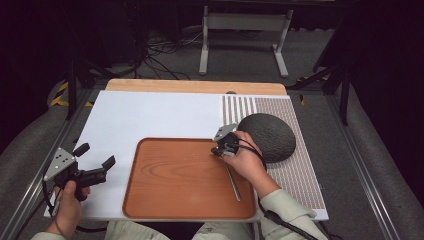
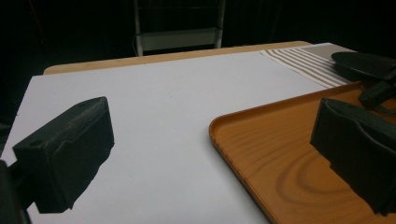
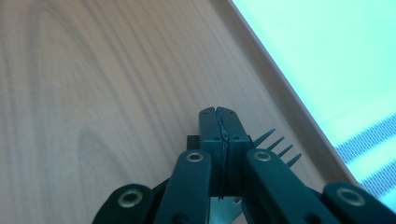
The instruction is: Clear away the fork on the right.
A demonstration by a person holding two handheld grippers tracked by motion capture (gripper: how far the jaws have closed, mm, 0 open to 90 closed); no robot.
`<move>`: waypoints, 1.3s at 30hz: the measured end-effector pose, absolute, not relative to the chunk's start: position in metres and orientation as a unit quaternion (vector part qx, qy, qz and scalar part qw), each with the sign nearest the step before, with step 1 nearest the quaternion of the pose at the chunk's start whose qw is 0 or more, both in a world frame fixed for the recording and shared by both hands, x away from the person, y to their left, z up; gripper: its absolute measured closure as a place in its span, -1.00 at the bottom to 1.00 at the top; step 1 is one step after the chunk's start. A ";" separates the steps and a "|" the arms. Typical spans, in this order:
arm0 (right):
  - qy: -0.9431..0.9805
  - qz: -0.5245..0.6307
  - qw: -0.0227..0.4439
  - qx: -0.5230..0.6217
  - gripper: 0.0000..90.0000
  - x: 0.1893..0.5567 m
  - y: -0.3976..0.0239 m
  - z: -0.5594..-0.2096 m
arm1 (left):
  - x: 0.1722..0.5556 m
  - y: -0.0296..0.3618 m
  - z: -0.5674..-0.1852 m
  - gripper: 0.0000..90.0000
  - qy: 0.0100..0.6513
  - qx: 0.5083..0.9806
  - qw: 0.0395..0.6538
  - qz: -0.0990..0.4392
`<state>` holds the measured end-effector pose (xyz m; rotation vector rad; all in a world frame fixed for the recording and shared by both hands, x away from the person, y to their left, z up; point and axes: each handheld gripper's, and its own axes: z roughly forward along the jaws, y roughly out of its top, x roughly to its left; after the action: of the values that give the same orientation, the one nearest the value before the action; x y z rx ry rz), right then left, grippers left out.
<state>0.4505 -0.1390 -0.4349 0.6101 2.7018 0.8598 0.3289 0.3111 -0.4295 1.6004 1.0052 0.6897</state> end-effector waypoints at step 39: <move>0.900 0.325 0.140 0.253 0.92 0.452 -0.177 -0.413 | 0.329 0.311 -0.430 -1.00 0.423 0.671 0.536 0.290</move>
<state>0.4518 -0.1770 -0.4128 0.7323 2.6008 0.9399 0.3289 0.3109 -0.4297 1.5974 1.0063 0.6914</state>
